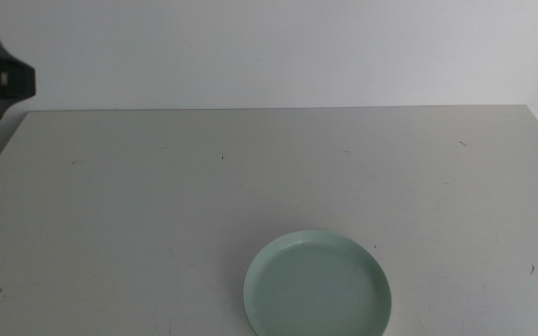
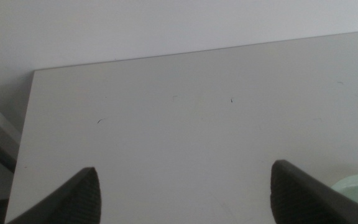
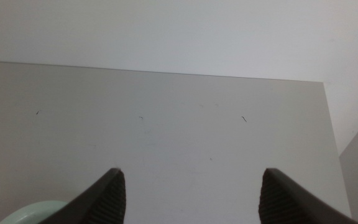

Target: Stack the three bowls on top of each other.

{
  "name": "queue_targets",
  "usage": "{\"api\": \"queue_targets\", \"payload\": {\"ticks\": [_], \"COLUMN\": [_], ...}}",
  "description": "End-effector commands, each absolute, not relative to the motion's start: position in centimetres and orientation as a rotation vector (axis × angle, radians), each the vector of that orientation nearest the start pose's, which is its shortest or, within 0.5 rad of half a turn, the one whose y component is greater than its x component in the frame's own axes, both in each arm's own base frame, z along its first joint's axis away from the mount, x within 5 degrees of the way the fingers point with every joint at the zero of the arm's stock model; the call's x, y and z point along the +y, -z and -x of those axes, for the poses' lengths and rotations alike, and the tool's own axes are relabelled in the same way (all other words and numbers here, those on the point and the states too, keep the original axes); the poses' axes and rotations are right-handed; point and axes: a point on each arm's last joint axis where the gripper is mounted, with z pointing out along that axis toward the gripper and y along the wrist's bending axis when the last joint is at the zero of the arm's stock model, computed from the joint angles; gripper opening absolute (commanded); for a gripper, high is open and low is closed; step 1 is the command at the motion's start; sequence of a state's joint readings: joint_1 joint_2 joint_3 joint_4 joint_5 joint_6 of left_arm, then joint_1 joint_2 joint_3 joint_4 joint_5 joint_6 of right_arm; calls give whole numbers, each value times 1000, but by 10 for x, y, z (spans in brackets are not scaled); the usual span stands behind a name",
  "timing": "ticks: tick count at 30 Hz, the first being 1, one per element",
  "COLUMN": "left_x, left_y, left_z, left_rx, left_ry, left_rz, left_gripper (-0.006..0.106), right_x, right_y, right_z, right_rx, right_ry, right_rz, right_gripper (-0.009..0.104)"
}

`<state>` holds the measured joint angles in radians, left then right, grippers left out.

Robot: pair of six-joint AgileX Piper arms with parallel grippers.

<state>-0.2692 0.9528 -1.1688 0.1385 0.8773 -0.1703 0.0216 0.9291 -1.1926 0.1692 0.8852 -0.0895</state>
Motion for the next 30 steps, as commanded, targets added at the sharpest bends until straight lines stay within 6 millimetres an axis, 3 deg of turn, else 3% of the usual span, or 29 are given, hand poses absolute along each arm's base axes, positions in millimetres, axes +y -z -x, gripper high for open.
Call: {"api": "queue_targets", "payload": {"ticks": [1, 9, 14, 20, 30], "left_x": [-35, -22, -20, -22, -21], "left_y": [-426, -367, -332, -335, -334], "left_z": [-155, -102, -96, -99, -98], "left_rx": [1995, 1777, 1800, 1695, 1703], "left_ry": [145, 177, 154, 142, 143], "left_rz": [-121, -143, -165, -194, -192], "left_gripper": [105, 105, 105, 105, 105], "right_x": [12, 11, 9, 9, 9], "right_y": [-431, -363, -342, -342, -339], "right_z": [-152, -113, -105, -102, -103], "right_rx": [1924, 1710, 1652, 1630, 1636], "right_ry": [-119, -53, -16, -13, -15], "right_rz": [83, 117, 135, 132, 129], "right_gripper": [55, 55, 55, 55, 55]}}
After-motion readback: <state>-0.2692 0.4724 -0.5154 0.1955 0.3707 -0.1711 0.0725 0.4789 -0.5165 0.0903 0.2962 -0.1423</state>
